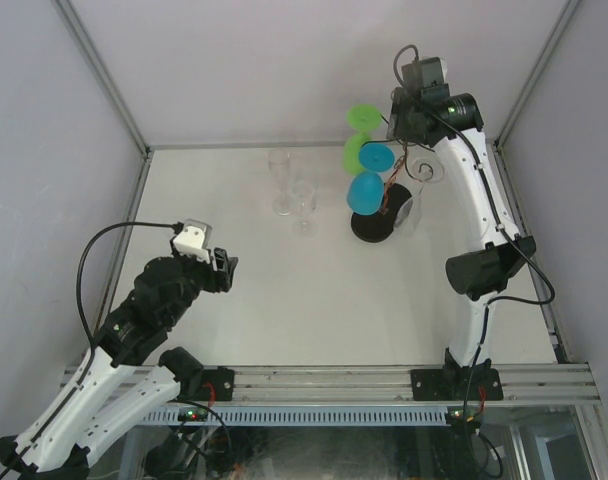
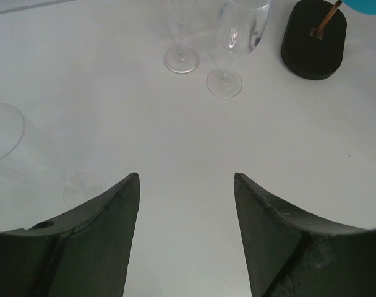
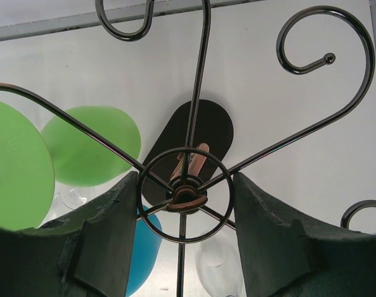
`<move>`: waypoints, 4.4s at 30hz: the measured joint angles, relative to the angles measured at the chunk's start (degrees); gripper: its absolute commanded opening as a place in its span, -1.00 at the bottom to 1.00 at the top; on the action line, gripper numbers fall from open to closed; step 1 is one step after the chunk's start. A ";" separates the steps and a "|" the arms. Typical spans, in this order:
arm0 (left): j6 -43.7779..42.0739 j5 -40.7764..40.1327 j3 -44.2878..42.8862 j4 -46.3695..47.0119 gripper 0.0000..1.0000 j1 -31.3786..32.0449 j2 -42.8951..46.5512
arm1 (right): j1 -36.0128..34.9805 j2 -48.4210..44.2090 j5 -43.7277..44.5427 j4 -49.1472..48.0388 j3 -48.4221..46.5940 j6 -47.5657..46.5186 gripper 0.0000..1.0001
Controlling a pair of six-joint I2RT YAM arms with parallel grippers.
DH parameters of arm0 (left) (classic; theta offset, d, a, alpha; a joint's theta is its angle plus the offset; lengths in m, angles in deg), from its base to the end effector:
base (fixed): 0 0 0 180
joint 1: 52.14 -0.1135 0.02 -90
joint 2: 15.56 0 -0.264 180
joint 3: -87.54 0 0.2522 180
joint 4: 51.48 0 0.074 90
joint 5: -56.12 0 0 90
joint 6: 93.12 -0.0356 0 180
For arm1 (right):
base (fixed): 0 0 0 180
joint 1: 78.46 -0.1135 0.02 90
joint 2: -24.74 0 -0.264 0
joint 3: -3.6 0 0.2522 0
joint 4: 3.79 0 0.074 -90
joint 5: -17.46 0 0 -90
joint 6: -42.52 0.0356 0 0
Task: Place the wine glass upside down on the wine glass rack
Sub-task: Adjust the wine rack at the center of the board.
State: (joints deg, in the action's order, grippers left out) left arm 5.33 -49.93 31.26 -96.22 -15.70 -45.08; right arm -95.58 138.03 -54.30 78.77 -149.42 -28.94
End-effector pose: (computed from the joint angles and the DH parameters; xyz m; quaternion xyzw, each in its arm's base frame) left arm 0.1011 -0.0624 0.3237 0.1141 0.7971 -0.1179 0.5812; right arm 0.3831 0.1063 0.4439 0.0746 0.9040 -0.0173 0.4206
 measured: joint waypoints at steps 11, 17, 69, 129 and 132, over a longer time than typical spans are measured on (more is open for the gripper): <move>0.00 -0.02 0.00 -0.02 0.33 0.00 -0.48 | 0.28 0.00 -4.48 -3.19 0.00 -0.35 0.31; -0.02 -0.02 0.00 -0.02 0.33 0.00 -0.46 | 0.74 0.00 -5.14 -4.98 0.00 -0.37 0.42; -0.04 -0.31 0.00 -0.04 0.33 0.00 -3.63 | 8.74 1.14 -45.57 0.83 -1.07 -56.78 0.87; -0.04 -0.22 0.00 -0.04 0.32 0.00 -3.32 | -1.79 0.07 -11.15 2.38 -0.02 -15.41 -1.00; -0.02 -0.22 0.00 -0.04 0.32 0.00 -3.26 | -2.05 0.07 -8.83 2.29 0.02 -12.33 -1.00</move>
State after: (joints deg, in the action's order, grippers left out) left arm 5.31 -50.15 31.26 -96.26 -15.70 -48.34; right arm -97.64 138.10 -63.13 81.06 -149.40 -41.26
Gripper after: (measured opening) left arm 0.662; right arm 0.567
